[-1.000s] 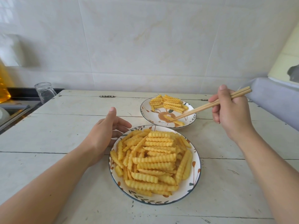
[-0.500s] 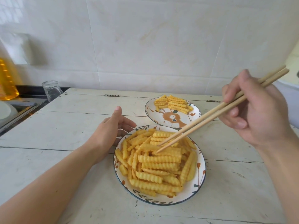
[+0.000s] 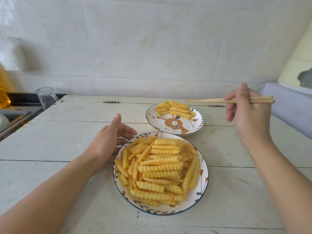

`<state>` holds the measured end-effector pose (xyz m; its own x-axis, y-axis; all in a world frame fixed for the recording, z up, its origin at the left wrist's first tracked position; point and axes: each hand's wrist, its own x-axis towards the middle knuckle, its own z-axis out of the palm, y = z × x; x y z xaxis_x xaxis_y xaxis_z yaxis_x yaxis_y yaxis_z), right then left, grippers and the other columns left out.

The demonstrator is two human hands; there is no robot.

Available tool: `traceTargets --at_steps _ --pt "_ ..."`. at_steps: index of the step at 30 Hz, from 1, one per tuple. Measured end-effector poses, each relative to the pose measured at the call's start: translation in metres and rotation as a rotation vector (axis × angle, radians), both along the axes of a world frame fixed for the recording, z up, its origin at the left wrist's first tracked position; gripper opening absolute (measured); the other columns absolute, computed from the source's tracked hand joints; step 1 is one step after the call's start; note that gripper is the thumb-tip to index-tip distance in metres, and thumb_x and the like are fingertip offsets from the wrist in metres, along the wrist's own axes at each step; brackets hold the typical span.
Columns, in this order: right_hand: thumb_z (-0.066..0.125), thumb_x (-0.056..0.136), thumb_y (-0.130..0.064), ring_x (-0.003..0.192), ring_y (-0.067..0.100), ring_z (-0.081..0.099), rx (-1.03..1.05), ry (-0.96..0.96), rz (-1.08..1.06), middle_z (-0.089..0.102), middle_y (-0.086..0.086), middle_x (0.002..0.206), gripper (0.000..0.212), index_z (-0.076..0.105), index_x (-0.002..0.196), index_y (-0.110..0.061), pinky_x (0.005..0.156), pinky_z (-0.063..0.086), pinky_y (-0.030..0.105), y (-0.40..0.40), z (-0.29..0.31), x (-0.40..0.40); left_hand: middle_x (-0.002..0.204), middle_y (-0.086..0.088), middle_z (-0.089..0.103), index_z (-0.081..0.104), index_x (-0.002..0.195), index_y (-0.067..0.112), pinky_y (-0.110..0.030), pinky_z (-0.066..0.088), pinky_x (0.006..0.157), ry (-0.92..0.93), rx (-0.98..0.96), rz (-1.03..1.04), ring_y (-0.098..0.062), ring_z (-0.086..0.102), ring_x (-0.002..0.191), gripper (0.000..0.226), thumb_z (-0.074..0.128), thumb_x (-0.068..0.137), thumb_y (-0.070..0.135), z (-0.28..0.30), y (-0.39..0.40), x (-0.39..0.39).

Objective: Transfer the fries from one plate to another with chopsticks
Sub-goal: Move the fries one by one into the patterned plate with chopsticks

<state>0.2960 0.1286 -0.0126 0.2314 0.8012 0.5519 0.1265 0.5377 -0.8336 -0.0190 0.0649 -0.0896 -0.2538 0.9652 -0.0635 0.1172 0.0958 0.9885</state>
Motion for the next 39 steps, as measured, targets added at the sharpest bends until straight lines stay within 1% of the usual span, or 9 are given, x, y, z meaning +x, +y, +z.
traceTargets --at_steps 3,7,12,17,23,27,31,36,39 --pt "0.050 0.103 -0.040 0.043 0.015 0.048 -0.027 -0.101 0.008 0.053 0.007 0.061 0.040 0.067 0.076 -0.016 0.046 0.042 0.027 0.008 -0.016 -0.006 0.102 -0.010 0.075 0.082 0.091 0.019 -0.059 0.049 0.104 0.007 0.002 -0.002 -0.029 0.067 0.095 0.079 0.023 0.103 0.070 0.000 0.000 0.000" --pt "0.050 0.103 -0.040 0.046 0.016 0.049 -0.004 -0.226 0.000 0.054 -0.002 0.057 0.036 0.069 0.079 -0.020 0.050 0.043 0.033 0.015 -0.029 -0.010 0.102 -0.011 0.075 0.082 0.091 0.020 -0.059 0.049 0.104 0.002 0.005 0.002 -0.030 0.068 0.096 0.078 0.023 0.103 0.070 0.000 -0.001 0.000" --pt "0.047 0.100 -0.046 0.049 0.013 0.052 0.024 -0.248 -0.030 0.056 -0.002 0.057 0.037 0.069 0.083 -0.021 0.054 0.045 0.033 0.022 -0.033 -0.012 0.098 -0.009 0.074 0.082 0.089 0.019 -0.059 0.049 0.103 -0.014 0.003 0.004 -0.028 0.067 0.092 0.078 0.023 0.104 0.069 0.000 -0.001 0.001" --pt "0.047 0.104 -0.040 0.048 0.015 0.050 -0.025 -0.270 -0.020 0.055 -0.002 0.060 0.036 0.068 0.083 -0.019 0.052 0.043 0.032 0.028 -0.035 -0.012 0.099 -0.010 0.075 0.082 0.090 0.019 -0.059 0.049 0.103 -0.011 0.004 0.006 -0.029 0.067 0.093 0.078 0.024 0.104 0.069 0.000 -0.001 0.001" --pt "0.043 0.106 -0.037 0.045 0.014 0.047 -0.090 -0.145 0.036 0.053 0.006 0.064 0.042 0.067 0.083 -0.012 0.046 0.042 0.025 0.032 -0.028 -0.006 0.097 -0.008 0.074 0.081 0.088 0.019 -0.051 0.051 0.093 -0.021 0.011 0.007 -0.028 0.066 0.091 0.077 0.024 0.104 0.068 0.001 -0.001 0.002" --pt "0.038 0.107 -0.039 0.039 0.012 0.045 -0.066 -0.011 -0.029 0.051 0.008 0.059 0.049 0.064 0.076 -0.012 0.041 0.038 0.023 0.028 -0.018 -0.002 0.095 -0.009 0.073 0.081 0.088 0.017 -0.047 0.049 0.086 -0.035 0.016 -0.003 -0.027 0.066 0.088 0.078 0.024 0.104 0.068 0.000 0.000 0.001" --pt "0.037 0.107 -0.041 0.036 0.018 0.043 -0.064 0.132 -0.015 0.052 0.000 0.049 0.053 0.062 0.071 -0.012 0.042 0.036 0.025 0.024 -0.008 0.003 0.094 -0.008 0.073 0.081 0.088 0.016 -0.046 0.049 0.084 -0.045 0.018 -0.007 -0.026 0.066 0.086 0.078 0.024 0.105 0.067 0.000 0.000 0.002" --pt "0.044 0.105 -0.044 0.037 0.019 0.037 -0.153 0.333 0.127 0.051 0.007 0.054 0.058 0.062 0.057 -0.017 0.044 0.030 0.024 0.011 0.001 0.001 0.089 -0.005 0.073 0.081 0.088 0.015 -0.045 0.049 0.084 -0.046 0.015 -0.010 -0.025 0.066 0.084 0.079 0.023 0.105 0.066 0.000 0.001 0.002" --pt "0.046 0.104 -0.043 0.037 0.016 0.032 -0.207 0.378 0.280 0.046 0.008 0.053 0.060 0.063 0.053 -0.017 0.044 0.025 0.023 0.002 0.010 0.001 0.090 -0.006 0.074 0.081 0.088 0.015 -0.046 0.050 0.085 -0.036 0.019 -0.007 -0.024 0.067 0.084 0.079 0.024 0.105 0.067 0.000 0.000 0.002"
